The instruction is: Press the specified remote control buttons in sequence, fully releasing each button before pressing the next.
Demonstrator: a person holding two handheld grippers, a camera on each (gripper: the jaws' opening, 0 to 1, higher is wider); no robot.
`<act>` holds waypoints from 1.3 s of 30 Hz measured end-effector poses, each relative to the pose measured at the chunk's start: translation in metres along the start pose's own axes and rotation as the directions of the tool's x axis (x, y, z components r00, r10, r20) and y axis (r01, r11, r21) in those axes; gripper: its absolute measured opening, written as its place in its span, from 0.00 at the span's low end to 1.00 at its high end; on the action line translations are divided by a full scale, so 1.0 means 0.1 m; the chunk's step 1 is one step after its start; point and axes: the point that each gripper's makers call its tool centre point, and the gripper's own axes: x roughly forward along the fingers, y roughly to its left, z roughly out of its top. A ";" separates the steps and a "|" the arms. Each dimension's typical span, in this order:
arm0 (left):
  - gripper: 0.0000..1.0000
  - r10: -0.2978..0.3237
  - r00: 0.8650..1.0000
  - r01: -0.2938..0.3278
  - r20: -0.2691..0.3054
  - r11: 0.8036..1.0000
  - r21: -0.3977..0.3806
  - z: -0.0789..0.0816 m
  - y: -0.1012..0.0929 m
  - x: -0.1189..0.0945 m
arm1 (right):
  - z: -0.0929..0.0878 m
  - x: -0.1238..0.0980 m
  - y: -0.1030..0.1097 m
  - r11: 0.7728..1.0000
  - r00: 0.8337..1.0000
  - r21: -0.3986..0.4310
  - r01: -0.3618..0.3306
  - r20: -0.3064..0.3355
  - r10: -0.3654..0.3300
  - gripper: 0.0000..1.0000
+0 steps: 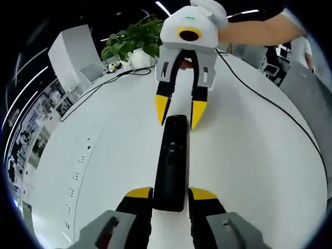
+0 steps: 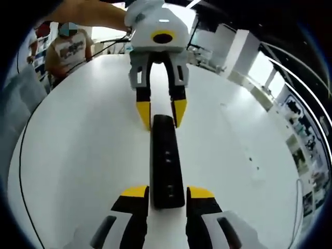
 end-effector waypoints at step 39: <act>0.93 0.790 0.602 -0.557 0.112 0.516 -0.650 0.16 -0.55 -1.16 | -0.13 -1.16 0.33 0.560 0.704 0.596 0.575 -0.012 -0.710 0.84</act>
